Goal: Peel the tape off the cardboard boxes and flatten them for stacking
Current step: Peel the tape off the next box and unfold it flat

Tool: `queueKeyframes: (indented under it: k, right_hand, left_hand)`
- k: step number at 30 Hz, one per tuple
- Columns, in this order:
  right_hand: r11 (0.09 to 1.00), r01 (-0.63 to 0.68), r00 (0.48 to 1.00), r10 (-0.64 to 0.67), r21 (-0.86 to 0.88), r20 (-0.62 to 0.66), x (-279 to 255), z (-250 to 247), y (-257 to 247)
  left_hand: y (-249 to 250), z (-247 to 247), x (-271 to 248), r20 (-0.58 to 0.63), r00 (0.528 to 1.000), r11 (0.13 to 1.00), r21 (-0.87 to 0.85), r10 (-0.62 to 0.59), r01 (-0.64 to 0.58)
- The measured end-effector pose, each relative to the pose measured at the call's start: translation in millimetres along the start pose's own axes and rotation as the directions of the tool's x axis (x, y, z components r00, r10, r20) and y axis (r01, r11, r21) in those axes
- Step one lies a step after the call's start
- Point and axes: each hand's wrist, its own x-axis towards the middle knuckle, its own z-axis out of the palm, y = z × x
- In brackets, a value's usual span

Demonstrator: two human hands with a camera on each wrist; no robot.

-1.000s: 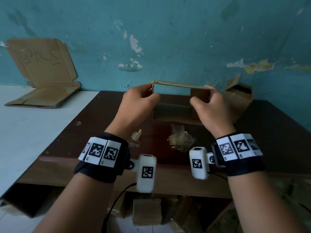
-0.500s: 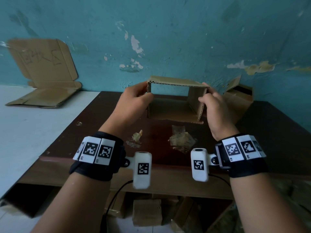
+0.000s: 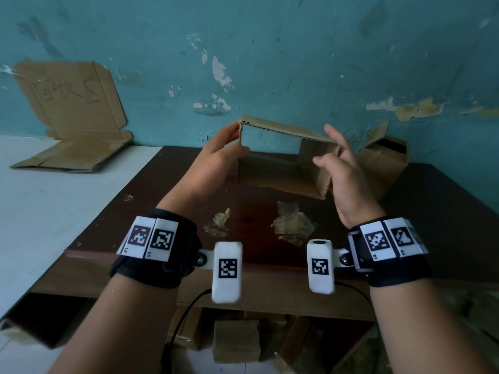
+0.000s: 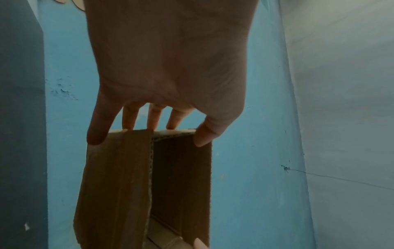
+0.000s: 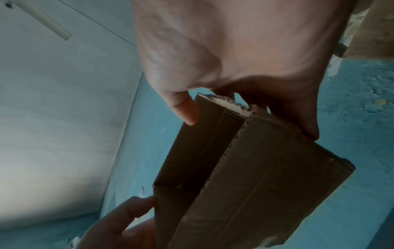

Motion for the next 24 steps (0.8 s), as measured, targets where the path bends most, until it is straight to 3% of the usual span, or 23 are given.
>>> queueKeyframes:
  k: [3,8,14,24]
  right_hand:
    - [0.999,-0.011,0.999,0.009,0.051,0.043,0,-1,3]
    - [0.973,-0.024,1.000,0.022,0.228,0.010,1,2,3]
    - [0.906,-0.096,0.986,0.142,0.412,-0.083,6,-2,7]
    - [0.748,-0.213,0.947,0.315,0.629,-0.054,6,-8,5]
  left_hand:
    - [-3,0,-1,-0.001,0.998,0.994,-0.094,-0.056,0.056]
    - [-6,0,4,-0.143,0.973,0.958,-0.250,-0.183,0.143]
    - [-12,-8,8,-0.098,0.970,0.957,-0.211,-0.222,0.198]
    - [-20,-12,10,-0.006,0.939,0.909,-0.252,-0.344,0.331]
